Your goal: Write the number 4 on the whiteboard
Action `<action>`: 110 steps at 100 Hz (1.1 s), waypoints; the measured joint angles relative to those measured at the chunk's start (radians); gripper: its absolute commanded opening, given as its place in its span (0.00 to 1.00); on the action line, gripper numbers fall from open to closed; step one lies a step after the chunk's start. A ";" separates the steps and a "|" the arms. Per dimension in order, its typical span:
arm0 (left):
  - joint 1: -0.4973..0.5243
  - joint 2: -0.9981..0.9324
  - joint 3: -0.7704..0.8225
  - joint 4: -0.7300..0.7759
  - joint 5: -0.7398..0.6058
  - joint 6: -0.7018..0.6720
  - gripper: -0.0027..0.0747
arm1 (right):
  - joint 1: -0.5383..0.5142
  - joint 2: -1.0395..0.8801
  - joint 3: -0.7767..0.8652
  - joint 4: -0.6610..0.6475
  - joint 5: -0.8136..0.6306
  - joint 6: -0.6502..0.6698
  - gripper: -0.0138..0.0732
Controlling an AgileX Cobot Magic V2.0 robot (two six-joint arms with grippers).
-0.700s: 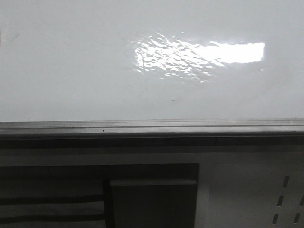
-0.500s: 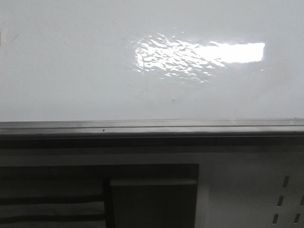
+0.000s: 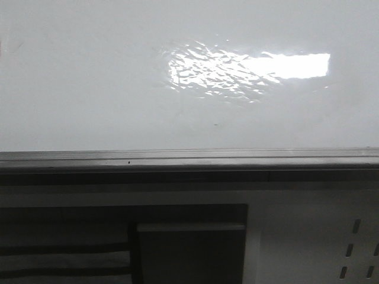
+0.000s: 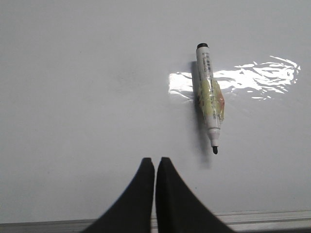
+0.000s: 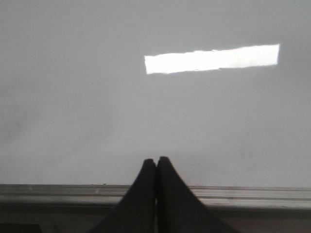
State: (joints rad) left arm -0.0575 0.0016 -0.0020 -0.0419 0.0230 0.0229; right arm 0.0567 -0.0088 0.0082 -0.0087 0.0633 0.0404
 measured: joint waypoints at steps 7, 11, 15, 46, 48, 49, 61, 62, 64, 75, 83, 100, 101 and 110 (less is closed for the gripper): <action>0.000 0.000 0.000 0.000 0.000 0.000 0.01 | 0.000 0.000 0.000 0.000 0.000 0.000 0.08; 0.000 0.000 0.000 0.000 0.000 0.000 0.01 | 0.000 0.000 0.000 0.000 0.000 0.000 0.08; 0.000 0.000 0.000 0.000 0.000 0.000 0.01 | 0.000 0.000 0.000 0.000 0.000 0.000 0.08; 0.000 0.000 0.000 0.000 -0.005 0.000 0.01 | 0.000 0.000 0.000 0.000 -0.063 0.000 0.08; 0.000 0.000 0.000 -0.002 -0.012 0.000 0.01 | 0.000 0.000 0.000 0.000 -0.069 0.000 0.08; 0.000 0.000 0.000 -0.002 -0.016 0.000 0.01 | 0.000 0.000 0.000 0.000 -0.069 0.000 0.08; 0.000 0.000 -0.004 -0.053 -0.040 0.000 0.01 | 0.000 0.000 0.000 0.000 -0.085 0.000 0.08; 0.000 0.000 -0.009 -0.057 -0.040 0.000 0.01 | 0.000 0.000 -0.002 0.000 -0.085 -0.002 0.08; 0.000 0.000 -0.013 -0.069 -0.031 0.000 0.01 | 0.000 0.000 -0.002 0.003 -0.083 -0.002 0.08; 0.000 0.002 -0.103 -0.104 0.054 0.000 0.01 | 0.000 0.000 -0.044 0.009 -0.013 -0.002 0.08; 0.000 0.027 -0.208 -0.110 0.132 0.000 0.01 | 0.000 0.000 -0.119 0.009 0.047 -0.002 0.08; 0.000 0.159 -0.411 -0.110 0.301 0.000 0.01 | 0.000 0.063 -0.326 0.000 0.202 -0.002 0.08; 0.000 0.173 -0.419 -0.109 0.313 0.000 0.01 | 0.000 0.068 -0.344 0.000 0.210 -0.002 0.08; 0.000 0.257 -0.502 -0.105 0.375 0.000 0.01 | 0.000 0.143 -0.443 -0.040 0.318 -0.002 0.08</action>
State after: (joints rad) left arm -0.0575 0.2590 -0.5044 -0.1474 0.3984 0.0229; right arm 0.0567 0.1344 -0.4352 -0.0484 0.3814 0.0389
